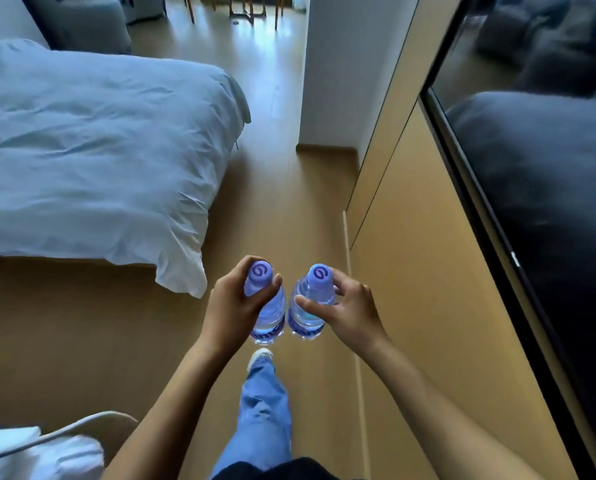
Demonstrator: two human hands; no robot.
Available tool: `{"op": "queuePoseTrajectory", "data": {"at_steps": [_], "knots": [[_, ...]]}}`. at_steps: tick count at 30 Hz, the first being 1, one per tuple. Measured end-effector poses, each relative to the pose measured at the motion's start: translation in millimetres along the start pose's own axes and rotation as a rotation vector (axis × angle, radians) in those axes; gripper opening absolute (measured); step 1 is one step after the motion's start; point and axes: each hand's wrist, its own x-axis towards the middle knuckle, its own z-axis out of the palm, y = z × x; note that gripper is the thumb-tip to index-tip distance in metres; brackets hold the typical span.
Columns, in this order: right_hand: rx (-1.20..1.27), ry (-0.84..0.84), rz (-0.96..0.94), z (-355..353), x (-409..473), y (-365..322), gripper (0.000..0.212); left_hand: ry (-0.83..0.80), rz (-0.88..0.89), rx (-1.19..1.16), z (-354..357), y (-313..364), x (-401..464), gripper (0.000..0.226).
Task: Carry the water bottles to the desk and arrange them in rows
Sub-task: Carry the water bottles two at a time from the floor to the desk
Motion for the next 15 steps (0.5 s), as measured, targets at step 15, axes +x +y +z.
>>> {"op": "queuePoseTrajectory", "data": {"at_steps": [15], "knots": [[0.043,0.008,0.025,25,380,-40,0.034,0.025,0.062,0.04,-36,-62,378,0.026]]}}
